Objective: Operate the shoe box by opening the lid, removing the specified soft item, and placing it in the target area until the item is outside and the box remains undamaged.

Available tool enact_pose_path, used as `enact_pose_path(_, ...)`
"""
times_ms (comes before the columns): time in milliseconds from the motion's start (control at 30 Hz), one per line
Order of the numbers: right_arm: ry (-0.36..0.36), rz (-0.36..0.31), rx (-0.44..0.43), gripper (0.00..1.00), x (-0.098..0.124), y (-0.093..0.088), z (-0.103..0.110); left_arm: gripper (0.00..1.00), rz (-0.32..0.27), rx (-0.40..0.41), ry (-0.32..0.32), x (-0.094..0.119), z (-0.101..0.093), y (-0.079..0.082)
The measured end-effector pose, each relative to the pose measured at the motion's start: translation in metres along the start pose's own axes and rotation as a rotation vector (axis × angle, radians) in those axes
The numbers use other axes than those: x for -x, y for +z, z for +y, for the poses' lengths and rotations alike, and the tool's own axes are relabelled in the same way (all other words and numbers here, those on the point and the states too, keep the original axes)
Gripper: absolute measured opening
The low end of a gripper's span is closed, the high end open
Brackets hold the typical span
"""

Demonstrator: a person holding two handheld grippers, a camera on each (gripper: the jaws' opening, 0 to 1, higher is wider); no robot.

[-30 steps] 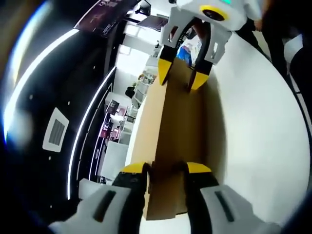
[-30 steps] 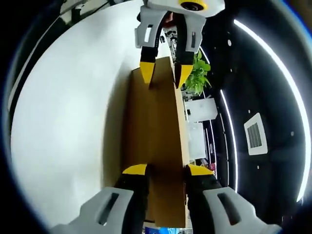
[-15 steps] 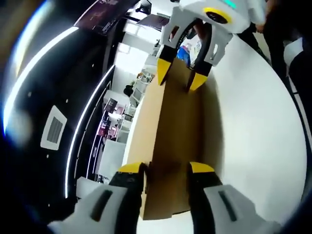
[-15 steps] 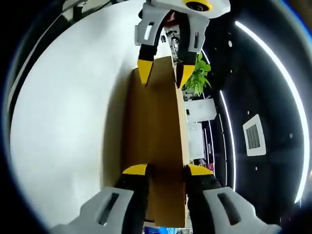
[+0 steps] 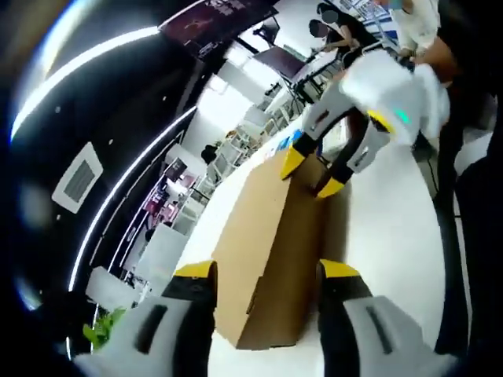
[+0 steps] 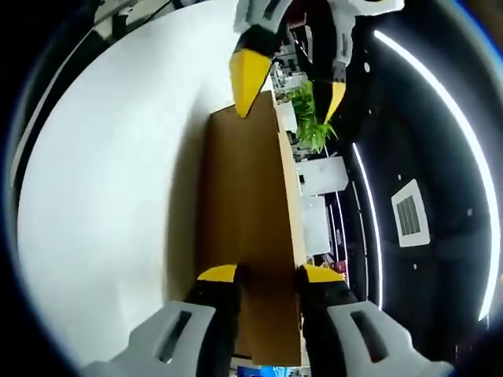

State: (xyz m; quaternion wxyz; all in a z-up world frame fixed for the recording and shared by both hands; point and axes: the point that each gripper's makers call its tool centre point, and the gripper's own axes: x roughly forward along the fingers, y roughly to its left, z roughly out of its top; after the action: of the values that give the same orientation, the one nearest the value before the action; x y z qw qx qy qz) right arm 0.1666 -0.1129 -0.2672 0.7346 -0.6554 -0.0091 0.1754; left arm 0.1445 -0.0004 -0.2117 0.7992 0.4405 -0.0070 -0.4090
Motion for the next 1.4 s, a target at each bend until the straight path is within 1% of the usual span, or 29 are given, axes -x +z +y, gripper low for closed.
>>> enact_pose_path(67, -0.007, 0.007, 0.022, 0.29, 0.0, 0.0, 0.0, 0.53, -0.015, 0.045, 0.0, 0.013, 0.005, 0.005)
enact_pose_path(100, -0.007, 0.007, 0.018, 0.29, 0.0, 0.0, 0.0, 0.53, -0.026, 0.071, -0.005, 0.018, 0.005, 0.007)
enact_pose_path(133, -0.006, 0.005, 0.013, 0.29, 0.0, 0.0, -0.001, 0.53, -0.045, 0.125, -0.009, 0.029, 0.008, 0.011)
enact_pose_path(200, -0.005, 0.003, 0.013, 0.29, 0.0, 0.0, -0.001, 0.54, -0.053, 0.172, -0.015, 0.039, 0.009, 0.013)
enact_pose_path(233, -0.003, 0.002, 0.012, 0.29, -0.001, -0.001, 0.0, 0.55, -0.061, 0.238, -0.02, 0.049, 0.01, 0.014)
enact_pose_path(300, -0.002, 0.002, 0.011, 0.29, -0.001, -0.001, 0.0, 0.58, -0.068, 0.28, -0.036, 0.054, 0.008, 0.014)
enact_pose_path(333, -0.002, 0.002, 0.011, 0.29, -0.001, -0.001, 0.0, 0.62, -0.072, 0.305, -0.045, 0.057, 0.007, 0.015)
enact_pose_path(400, -0.002, 0.003, 0.01, 0.29, -0.002, -0.001, 0.0, 0.66, -0.075, 0.325, -0.043, 0.061, 0.007, 0.014)
enact_pose_path(433, -0.001, 0.003, 0.009, 0.29, -0.002, -0.001, 0.0, 0.67, -0.083, 0.381, -0.046, 0.071, 0.005, 0.013)
enact_pose_path(533, -0.002, 0.008, 0.007, 0.29, 0.0, 0.001, -0.001, 0.72, -0.1, 0.603, -0.061, 0.113, -0.001, 0.007)
enact_pose_path(567, -0.002, 0.009, 0.011, 0.29, 0.0, 0.001, -0.001, 0.74, -0.094, 0.642, -0.061, 0.123, -0.003, 0.004)
enact_pose_path(600, -0.002, 0.009, 0.015, 0.29, 0.0, 0.001, -0.001, 0.76, -0.08, 0.653, -0.055, 0.128, -0.004, 0.0)
enact_pose_path(667, -0.001, 0.009, 0.021, 0.29, 0.001, 0.002, 0.0, 0.79, -0.05, 0.701, -0.033, 0.141, -0.009, -0.01)
enact_pose_path(733, 0.002, 0.009, 0.039, 0.29, 0.002, 0.002, 0.0, 0.81, -0.044, 0.764, -0.014, 0.152, -0.014, -0.019)
enact_pose_path(767, 0.003, 0.01, 0.05, 0.29, 0.002, 0.002, 0.0, 0.81, -0.042, 0.769, -0.013, 0.154, -0.015, -0.02)
enact_pose_path(833, 0.006, 0.013, 0.064, 0.28, 0.002, 0.002, 0.0, 0.81, -0.013, 0.819, 0.006, 0.164, -0.024, -0.034)
enact_pose_path(933, 0.014, 0.017, 0.07, 0.28, 0.002, 0.002, 0.0, 0.83, 0.026, 0.844, 0.016, 0.171, -0.031, -0.046)
enact_pose_path(1033, 0.016, 0.02, 0.072, 0.29, 0.001, 0.001, 0.0, 0.84, 0.043, 0.859, 0.011, 0.172, -0.037, -0.05)
enact_pose_path(1167, 0.014, 0.022, 0.074, 0.29, 0.001, 0.001, 0.0, 0.84, 0.044, 0.869, 0.002, 0.17, -0.04, -0.051)
enact_pose_path(1267, 0.037, 0.026, 0.063, 0.28, 0.003, 0.002, -0.001, 0.85, 0.053, 0.873, -0.001, 0.168, -0.042, -0.053)
enact_pose_path(1300, 0.048, 0.021, 0.034, 0.28, 0.005, 0.003, -0.001, 0.85, 0.055, 0.874, -0.001, 0.168, -0.042, -0.053)
enact_pose_path(1333, 0.07, 0.021, -0.038, 0.29, 0.013, 0.002, -0.002, 0.85, 0.052, 0.872, 0.001, 0.169, -0.043, -0.053)
enact_pose_path(1367, 0.091, 0.021, -0.109, 0.31, 0.02, 0.001, -0.003, 0.85, 0.05, 0.87, 0.004, 0.17, -0.043, -0.052)
enact_pose_path(1400, 0.093, 0.025, -0.135, 0.36, 0.025, -0.001, -0.007, 0.85, 0.049, 0.869, 0.004, 0.17, -0.043, -0.052)
